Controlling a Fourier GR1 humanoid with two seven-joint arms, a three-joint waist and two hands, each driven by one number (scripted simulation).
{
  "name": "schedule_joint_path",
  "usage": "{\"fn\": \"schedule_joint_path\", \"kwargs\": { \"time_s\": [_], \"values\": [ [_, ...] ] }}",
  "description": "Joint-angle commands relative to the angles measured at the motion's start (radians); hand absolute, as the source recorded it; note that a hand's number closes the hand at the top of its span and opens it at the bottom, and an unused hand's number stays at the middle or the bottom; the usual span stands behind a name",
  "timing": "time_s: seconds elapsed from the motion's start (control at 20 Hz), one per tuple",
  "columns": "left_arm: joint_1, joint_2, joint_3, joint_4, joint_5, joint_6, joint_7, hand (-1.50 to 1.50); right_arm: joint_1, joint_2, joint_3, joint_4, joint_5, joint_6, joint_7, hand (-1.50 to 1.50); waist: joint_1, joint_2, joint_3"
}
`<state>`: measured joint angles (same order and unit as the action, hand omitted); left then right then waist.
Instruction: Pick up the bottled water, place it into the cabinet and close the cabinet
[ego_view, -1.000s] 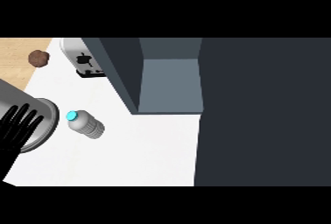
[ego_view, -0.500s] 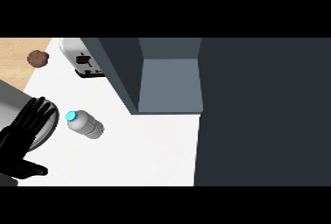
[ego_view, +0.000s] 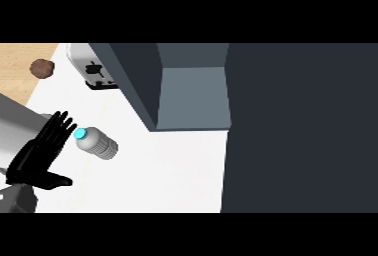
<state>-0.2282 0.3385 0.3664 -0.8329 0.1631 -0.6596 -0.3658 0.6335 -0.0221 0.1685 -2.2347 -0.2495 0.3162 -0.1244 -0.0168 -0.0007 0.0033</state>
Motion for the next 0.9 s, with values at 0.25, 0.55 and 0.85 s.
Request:
{"fn": "schedule_joint_path", "kwargs": {
  "time_s": [0.25,0.55,0.85],
  "values": [
    [-0.181,0.035,0.001,0.415,-0.082,0.0,-0.164,-1.5,0.045,0.021,0.06,0.013,0.04,-0.001,-0.06,-1.5,-0.01,0.005,-0.006],
    [-0.211,0.044,-0.01,0.535,-0.109,-0.024,-0.239,-1.5,0.052,0.016,0.076,0.013,0.063,0.005,-0.044,-1.5,-0.011,0.007,-0.006],
    [-0.244,0.04,-0.025,0.591,-0.134,-0.028,-0.285,-1.5,0.017,0.006,0.05,-0.01,0.03,-0.007,-0.009,-1.5,-0.02,0.012,-0.008]
  ]
}}
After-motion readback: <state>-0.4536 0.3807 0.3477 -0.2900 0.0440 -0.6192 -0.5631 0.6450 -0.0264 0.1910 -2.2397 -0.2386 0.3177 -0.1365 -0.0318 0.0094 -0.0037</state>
